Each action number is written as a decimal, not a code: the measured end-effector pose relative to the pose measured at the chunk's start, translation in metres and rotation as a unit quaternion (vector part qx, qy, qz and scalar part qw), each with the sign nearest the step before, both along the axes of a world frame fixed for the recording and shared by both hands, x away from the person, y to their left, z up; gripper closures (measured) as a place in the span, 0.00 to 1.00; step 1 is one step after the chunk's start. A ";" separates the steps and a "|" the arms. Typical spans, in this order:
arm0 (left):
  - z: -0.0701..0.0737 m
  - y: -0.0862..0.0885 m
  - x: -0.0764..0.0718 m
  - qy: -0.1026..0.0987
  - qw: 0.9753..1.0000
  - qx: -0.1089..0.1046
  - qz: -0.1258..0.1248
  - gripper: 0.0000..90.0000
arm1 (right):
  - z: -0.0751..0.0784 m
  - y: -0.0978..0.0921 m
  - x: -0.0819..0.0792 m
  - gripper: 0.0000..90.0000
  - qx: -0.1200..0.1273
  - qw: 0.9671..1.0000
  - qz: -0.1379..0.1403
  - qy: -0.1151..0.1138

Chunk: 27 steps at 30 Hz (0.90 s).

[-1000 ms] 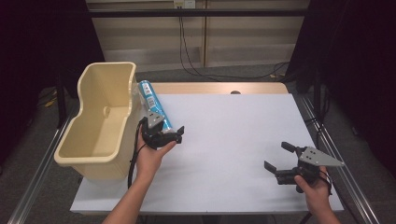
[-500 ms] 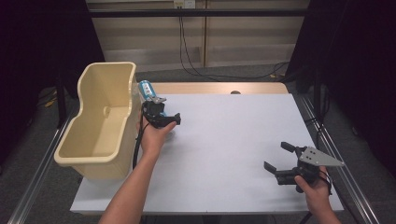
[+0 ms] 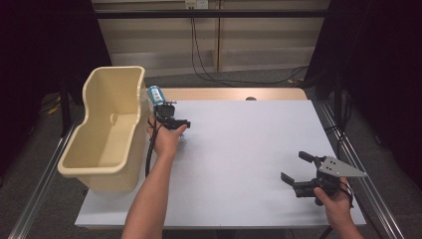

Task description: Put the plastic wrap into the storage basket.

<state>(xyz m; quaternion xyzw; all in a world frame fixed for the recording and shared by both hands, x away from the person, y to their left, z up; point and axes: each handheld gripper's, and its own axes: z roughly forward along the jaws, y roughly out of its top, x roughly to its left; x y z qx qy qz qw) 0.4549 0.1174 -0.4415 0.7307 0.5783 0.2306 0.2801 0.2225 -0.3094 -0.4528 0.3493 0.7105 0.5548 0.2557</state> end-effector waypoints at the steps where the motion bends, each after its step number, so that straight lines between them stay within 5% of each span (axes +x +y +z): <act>1: -0.003 0.000 0.002 0.006 1.000 0.002 0.010 0.11 | 0.000 0.000 0.000 0.01 0.000 1.000 0.001 0.000; 13: -0.005 -0.002 0.004 0.047 0.997 -0.005 0.061 0.23 | 0.000 -0.001 0.000 0.01 0.004 1.000 -0.002 0.000; 27: 0.001 -0.004 -0.016 0.058 0.997 -0.006 0.052 0.31 | 0.001 -0.001 0.001 0.01 0.005 1.000 0.001 -0.001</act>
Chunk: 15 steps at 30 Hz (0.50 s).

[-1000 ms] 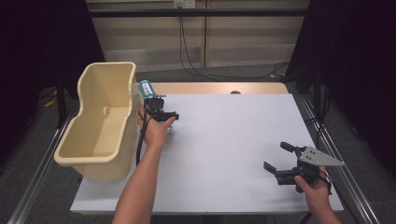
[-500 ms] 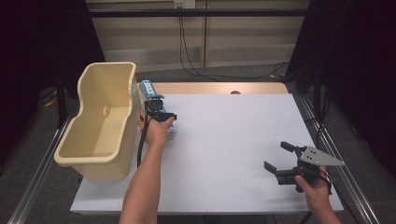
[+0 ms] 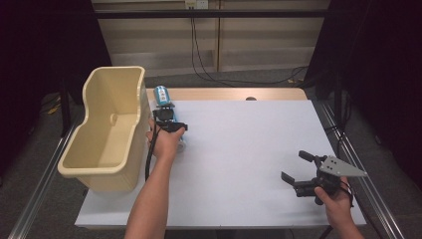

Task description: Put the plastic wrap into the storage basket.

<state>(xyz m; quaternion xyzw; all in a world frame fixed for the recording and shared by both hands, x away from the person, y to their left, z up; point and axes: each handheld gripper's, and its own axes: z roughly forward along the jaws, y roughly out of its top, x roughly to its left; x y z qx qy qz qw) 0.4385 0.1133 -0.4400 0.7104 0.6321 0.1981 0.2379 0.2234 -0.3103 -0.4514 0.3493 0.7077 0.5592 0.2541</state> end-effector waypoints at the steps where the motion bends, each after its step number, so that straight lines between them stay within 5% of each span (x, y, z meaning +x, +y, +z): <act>1: 0.000 -0.001 -0.003 0.000 1.000 0.004 -0.006 0.32 | 0.000 0.000 0.000 0.01 -0.001 1.000 0.001 0.001; 9: 0.010 -0.003 -0.022 0.016 0.999 0.005 -0.037 0.36 | 0.000 0.002 0.001 0.01 -0.004 1.000 0.001 0.001; 15: 0.016 0.000 -0.013 0.014 0.999 -0.005 -0.045 0.44 | 0.002 0.004 0.000 0.01 -0.005 1.000 0.002 -0.001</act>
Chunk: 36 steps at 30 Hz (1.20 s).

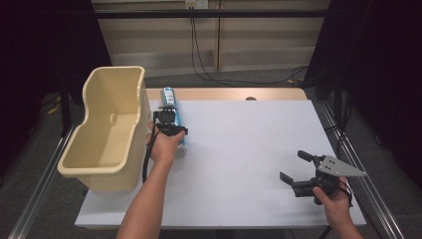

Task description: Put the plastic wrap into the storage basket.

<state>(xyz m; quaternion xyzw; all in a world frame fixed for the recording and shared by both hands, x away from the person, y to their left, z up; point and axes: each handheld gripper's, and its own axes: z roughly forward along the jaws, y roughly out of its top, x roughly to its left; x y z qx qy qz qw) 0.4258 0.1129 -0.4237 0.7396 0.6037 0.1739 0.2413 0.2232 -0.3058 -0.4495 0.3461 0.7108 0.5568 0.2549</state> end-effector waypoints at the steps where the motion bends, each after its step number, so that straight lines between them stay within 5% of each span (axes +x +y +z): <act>1: -0.001 0.000 0.003 0.004 1.000 0.001 0.003 0.42 | 0.000 0.000 0.000 0.01 0.000 1.000 0.000 0.001; 17: -0.019 0.001 0.058 0.023 0.998 -0.003 0.053 0.30 | -0.001 -0.007 0.001 0.01 0.010 1.000 -0.005 0.002; 28: -0.033 -0.002 0.082 0.047 0.997 -0.004 0.058 0.25 | -0.002 -0.009 0.001 0.01 0.014 1.000 -0.007 0.003; 33: -0.030 0.003 0.083 0.085 0.993 -0.019 0.074 0.30 | -0.001 -0.011 0.001 0.01 0.015 1.000 -0.008 0.003; 36: -0.026 0.002 0.078 0.108 0.992 -0.010 0.064 0.31 | -0.001 -0.011 0.001 0.01 0.015 1.000 -0.008 0.002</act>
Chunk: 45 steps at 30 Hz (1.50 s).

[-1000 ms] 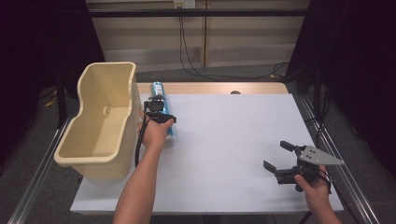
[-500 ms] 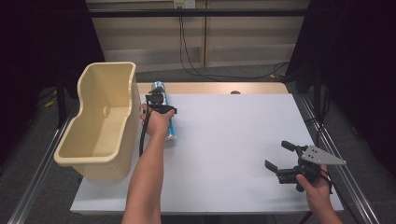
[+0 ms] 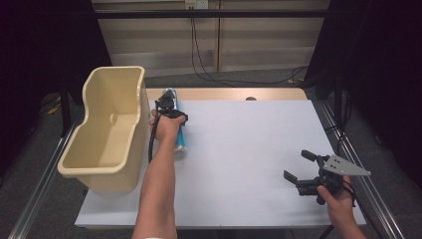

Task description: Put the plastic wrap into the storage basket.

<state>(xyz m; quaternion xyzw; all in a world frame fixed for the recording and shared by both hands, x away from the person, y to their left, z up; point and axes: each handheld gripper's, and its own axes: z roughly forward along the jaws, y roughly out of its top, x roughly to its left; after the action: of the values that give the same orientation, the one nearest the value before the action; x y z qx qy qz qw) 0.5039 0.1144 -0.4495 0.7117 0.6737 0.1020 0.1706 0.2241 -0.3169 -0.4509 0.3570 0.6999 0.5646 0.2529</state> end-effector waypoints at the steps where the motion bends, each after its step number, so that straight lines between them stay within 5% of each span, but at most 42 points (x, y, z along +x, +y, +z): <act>1: 0.001 -0.001 -0.003 0.005 1.000 0.000 0.001 0.31 | 0.000 0.000 0.000 0.01 0.000 1.000 0.000 0.000; 6: 0.004 -0.001 -0.017 0.024 0.999 -0.022 -0.003 0.35 | 0.000 0.002 0.000 0.01 -0.001 1.000 0.001 0.001; 7: 0.007 -0.003 -0.022 0.038 0.999 -0.017 -0.011 0.35 | 0.000 0.002 0.000 0.01 -0.001 1.000 0.002 0.001; 14: 0.005 -0.007 -0.021 0.040 0.998 0.004 -0.038 0.33 | 0.001 0.004 -0.001 0.01 -0.003 1.000 0.004 -0.002; 17: 0.001 -0.013 -0.016 0.031 0.997 0.031 -0.067 0.32 | 0.001 0.004 0.000 0.01 -0.003 1.000 0.003 -0.001; 24: 0.001 -0.020 -0.013 0.043 0.997 0.049 -0.040 0.34 | 0.001 0.001 0.000 0.01 -0.001 1.000 0.001 -0.002; 28: 0.005 -0.017 -0.013 0.046 0.998 0.040 -0.023 0.35 | 0.001 0.001 0.000 0.01 -0.001 1.000 0.002 -0.002; 32: 0.024 -0.013 -0.016 0.056 0.998 0.014 -0.019 0.36 | 0.001 0.001 0.000 0.01 0.001 1.000 0.001 -0.001; 40: 0.061 -0.014 -0.024 0.063 0.997 -0.003 -0.033 0.36 | 0.002 0.004 0.000 0.01 -0.001 1.000 0.005 -0.003; 45: 0.097 -0.015 -0.032 0.059 0.997 -0.011 -0.045 0.36 | 0.002 0.004 0.000 0.01 0.000 1.000 0.005 -0.004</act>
<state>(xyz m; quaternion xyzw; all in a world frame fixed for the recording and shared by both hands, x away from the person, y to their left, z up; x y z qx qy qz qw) 0.4720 0.0999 -0.3525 0.7445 0.6507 0.0448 0.1426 0.2239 -0.3133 -0.4486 0.3509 0.7008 0.5673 0.2529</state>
